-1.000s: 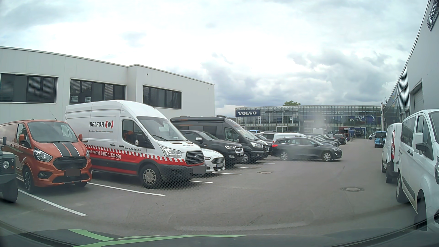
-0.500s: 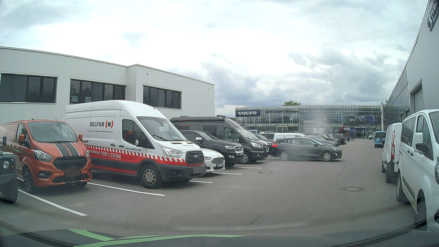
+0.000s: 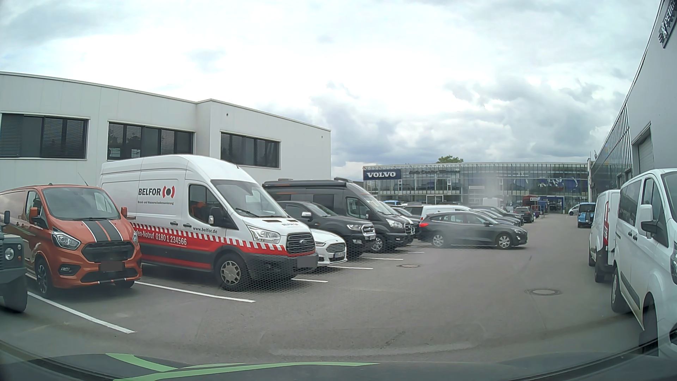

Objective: Follow the waypoints while adhering to traffic rules and regulations

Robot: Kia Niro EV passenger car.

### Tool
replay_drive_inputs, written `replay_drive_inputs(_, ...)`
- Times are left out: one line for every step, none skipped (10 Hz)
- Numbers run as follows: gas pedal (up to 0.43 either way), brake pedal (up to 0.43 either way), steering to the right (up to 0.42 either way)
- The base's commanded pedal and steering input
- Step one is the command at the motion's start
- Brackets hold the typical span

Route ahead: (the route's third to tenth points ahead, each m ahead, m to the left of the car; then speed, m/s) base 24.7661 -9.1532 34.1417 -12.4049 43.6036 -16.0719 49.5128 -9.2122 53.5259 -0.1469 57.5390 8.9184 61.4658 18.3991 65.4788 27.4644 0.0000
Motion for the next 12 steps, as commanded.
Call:
replay_drive_inputs(0.000, 0.518, -0.610)
replay_drive_inputs(0.000, 0.524, -0.610)
replay_drive_inputs(0.000, 0.524, -0.610)
replay_drive_inputs(0.000, 0.524, -0.610)
replay_drive_inputs(0.000, 0.524, -0.610)
replay_drive_inputs(0.000, 0.524, -0.610)
replay_drive_inputs(0.000, 0.524, -0.611)
replay_drive_inputs(0.000, 0.524, -0.610)
replay_drive_inputs(0.000, 0.524, -0.610)
replay_drive_inputs(0.000, 0.524, -0.610)
replay_drive_inputs(0.000, 0.524, -0.610)
replay_drive_inputs(0.000, 0.524, -0.610)
